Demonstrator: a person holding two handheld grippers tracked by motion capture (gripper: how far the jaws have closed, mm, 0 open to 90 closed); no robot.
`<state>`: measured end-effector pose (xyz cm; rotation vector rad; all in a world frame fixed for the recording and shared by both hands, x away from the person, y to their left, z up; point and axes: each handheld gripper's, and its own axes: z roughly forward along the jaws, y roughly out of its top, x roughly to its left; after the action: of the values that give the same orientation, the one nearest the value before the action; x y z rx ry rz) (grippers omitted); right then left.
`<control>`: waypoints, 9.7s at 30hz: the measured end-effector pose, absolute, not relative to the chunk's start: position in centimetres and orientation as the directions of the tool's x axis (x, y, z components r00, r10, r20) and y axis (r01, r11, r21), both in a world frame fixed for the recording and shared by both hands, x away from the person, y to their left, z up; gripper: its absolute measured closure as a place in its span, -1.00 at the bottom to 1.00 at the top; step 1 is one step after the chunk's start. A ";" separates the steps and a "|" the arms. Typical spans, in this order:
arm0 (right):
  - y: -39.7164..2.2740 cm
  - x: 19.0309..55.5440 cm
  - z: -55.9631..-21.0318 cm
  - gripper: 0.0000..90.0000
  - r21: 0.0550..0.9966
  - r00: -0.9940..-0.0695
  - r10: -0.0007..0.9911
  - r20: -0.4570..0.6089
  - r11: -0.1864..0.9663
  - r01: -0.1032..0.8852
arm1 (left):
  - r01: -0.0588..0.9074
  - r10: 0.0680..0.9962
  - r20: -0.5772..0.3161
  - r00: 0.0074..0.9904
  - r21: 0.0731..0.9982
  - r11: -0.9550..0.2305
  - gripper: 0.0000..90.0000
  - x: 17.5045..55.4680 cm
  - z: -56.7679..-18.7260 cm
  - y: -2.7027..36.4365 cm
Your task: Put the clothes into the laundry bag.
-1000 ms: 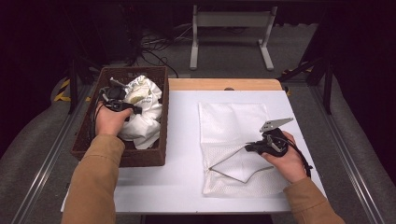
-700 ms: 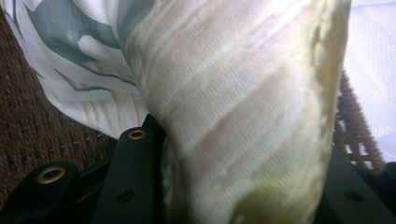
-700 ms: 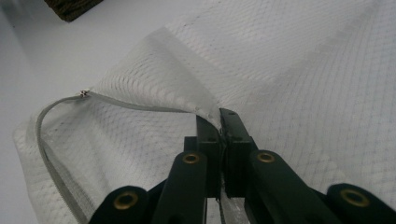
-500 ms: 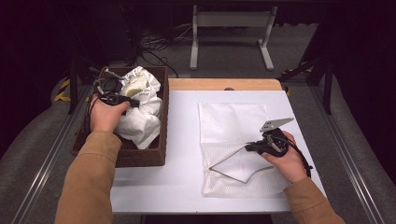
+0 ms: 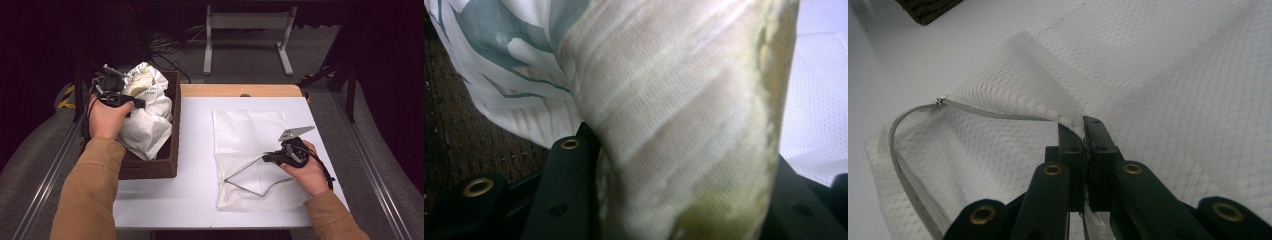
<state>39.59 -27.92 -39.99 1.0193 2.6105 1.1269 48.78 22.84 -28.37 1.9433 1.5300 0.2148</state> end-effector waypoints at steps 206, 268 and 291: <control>-27.3 44.5 -36.4 0.96 0.699 -0.680 0.707 0.195 0.386 0.602 | 0.507 0.311 -0.401 0.862 0.687 -0.520 0.33 36.4 -32.3 1.1; -27.4 43.0 -35.3 0.96 0.733 -0.710 0.687 0.155 0.401 0.549 | 0.507 0.314 -0.431 0.846 0.468 -0.723 0.32 36.6 -37.3 -4.4; -26.9 39.2 -32.8 0.95 0.795 -0.783 0.615 0.091 0.429 0.429 | 0.593 0.500 -0.318 0.805 0.446 -0.671 0.32 36.5 -35.4 -3.1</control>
<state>39.24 -26.87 -32.80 0.9164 2.4684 1.2791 36.49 -3.14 -35.40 2.4489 0.8080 -0.2285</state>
